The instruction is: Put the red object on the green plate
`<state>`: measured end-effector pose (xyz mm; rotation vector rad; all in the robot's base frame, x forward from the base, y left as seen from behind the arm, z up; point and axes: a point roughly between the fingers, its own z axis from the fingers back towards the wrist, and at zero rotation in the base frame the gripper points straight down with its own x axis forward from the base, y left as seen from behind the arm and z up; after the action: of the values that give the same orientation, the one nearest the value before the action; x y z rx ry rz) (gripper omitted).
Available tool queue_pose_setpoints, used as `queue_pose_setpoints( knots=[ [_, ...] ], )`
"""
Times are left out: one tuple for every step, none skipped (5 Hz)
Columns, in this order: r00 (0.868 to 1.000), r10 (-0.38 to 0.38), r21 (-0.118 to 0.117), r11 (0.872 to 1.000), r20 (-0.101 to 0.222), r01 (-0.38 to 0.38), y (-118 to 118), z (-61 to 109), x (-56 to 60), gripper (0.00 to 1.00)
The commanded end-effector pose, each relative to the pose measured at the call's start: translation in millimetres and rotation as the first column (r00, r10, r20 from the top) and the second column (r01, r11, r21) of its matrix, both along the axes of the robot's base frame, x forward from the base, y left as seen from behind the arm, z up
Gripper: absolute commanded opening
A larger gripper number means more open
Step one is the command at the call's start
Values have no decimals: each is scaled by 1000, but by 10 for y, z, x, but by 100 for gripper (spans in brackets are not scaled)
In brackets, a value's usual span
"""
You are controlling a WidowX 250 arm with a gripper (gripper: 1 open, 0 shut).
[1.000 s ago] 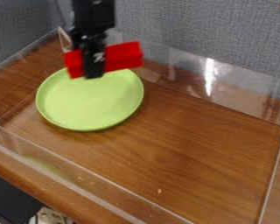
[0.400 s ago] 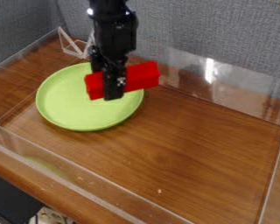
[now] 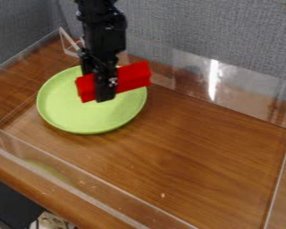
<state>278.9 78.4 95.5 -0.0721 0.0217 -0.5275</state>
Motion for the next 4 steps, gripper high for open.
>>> queue_pose_setpoints(
  knots=[
    [998, 3, 0, 1000, 59, -3, 40, 150, 91, 0],
    [997, -21, -11, 1000, 76, 22, 7, 204, 179, 0],
    [998, 24, -14, 1000, 62, -24, 45, 287, 197, 0],
    [995, 85, -13, 996, 43, -84, 96, 319, 185, 0]
  ],
)
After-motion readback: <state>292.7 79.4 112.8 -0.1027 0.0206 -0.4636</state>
